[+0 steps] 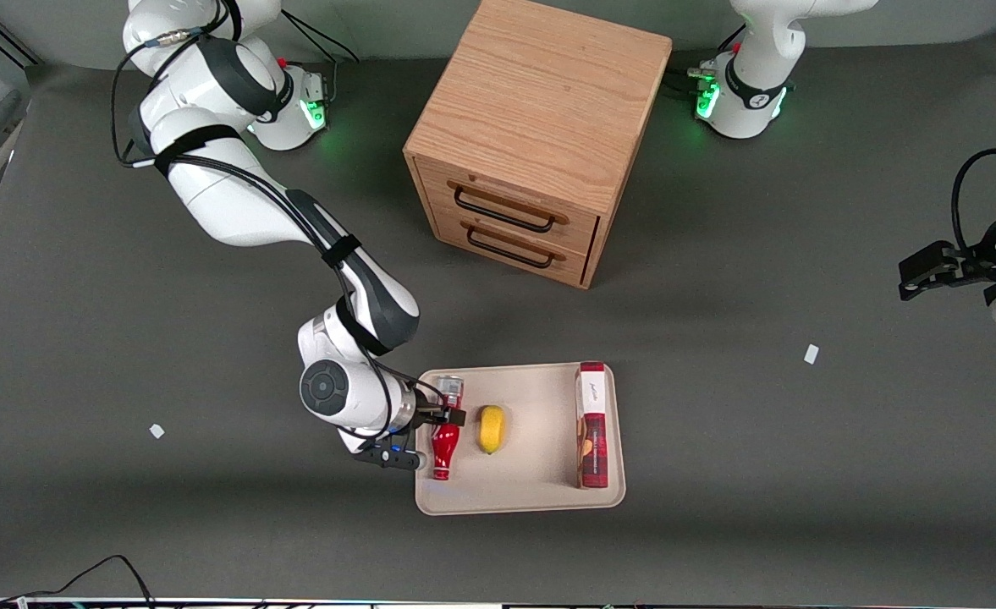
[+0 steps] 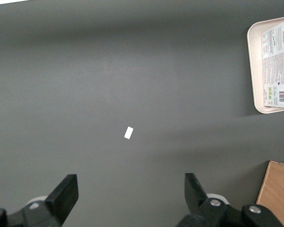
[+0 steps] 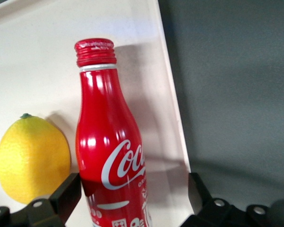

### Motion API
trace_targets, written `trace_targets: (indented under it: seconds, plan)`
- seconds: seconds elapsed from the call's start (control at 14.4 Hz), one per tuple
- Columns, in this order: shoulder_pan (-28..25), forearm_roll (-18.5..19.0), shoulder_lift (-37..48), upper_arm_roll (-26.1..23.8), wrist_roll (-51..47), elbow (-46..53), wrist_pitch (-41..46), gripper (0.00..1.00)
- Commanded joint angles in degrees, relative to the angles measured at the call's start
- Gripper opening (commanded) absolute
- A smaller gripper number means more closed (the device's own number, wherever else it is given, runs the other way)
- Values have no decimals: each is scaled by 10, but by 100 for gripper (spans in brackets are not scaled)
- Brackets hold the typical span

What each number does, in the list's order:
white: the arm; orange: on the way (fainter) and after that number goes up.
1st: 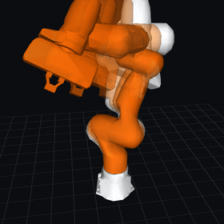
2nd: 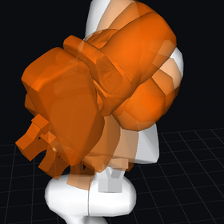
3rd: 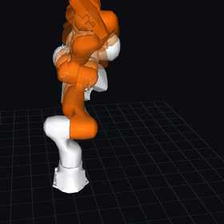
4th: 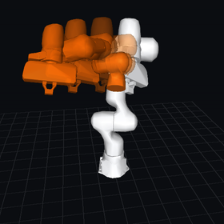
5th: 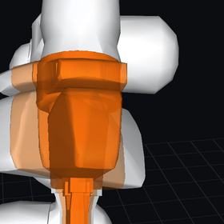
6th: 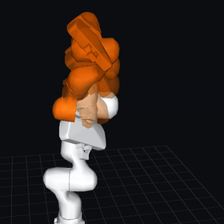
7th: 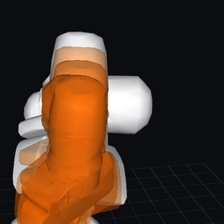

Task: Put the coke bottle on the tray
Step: 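Carry the upright bottle onto the white tray beside the lemon, then lower the bottle onto the tray and open the right gripper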

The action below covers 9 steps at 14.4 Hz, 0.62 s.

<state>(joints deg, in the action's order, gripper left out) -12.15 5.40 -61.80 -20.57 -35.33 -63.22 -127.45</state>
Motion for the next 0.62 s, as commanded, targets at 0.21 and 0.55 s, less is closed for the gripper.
trace_targets:
  seconds: [0.21, 0.55]
  plan:
    - [-6, 22, 11, 4, -16, 11, 8, 100]
    - [5, 22, 142, 0, -16, 9, 148, 100]
